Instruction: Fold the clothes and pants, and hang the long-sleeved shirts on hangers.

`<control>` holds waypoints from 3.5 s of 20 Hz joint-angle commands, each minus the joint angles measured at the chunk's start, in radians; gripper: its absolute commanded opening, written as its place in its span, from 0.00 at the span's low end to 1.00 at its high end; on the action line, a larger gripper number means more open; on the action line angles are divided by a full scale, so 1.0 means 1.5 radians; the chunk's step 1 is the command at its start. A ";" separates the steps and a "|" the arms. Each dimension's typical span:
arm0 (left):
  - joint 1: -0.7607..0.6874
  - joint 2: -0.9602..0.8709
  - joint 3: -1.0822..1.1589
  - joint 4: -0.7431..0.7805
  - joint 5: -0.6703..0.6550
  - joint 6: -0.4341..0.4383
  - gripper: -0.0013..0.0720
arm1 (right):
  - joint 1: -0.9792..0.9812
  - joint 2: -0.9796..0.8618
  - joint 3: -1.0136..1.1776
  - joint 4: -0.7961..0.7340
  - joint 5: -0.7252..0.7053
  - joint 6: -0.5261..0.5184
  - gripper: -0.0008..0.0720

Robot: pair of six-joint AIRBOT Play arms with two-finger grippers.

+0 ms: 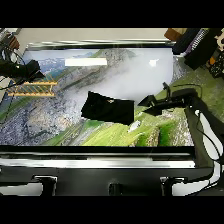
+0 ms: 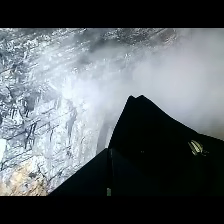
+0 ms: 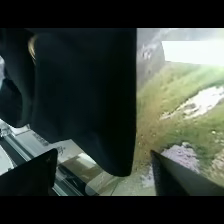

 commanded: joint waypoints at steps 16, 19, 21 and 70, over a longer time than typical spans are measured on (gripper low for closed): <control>0.000 0.000 0.000 0.000 0.017 0.004 0.04 | 0.109 -0.023 0.006 0.044 0.142 0.004 0.05; 0.000 0.000 0.000 -0.002 0.017 0.004 0.04 | 0.085 0.005 0.091 0.034 0.141 0.056 0.05; 0.000 0.000 0.000 -0.002 0.017 0.004 0.04 | 0.063 0.011 0.157 0.027 0.135 0.085 0.05; -0.001 0.000 0.000 -0.002 -0.004 -0.014 0.04 | -0.384 0.092 0.417 -0.637 -0.265 0.521 0.05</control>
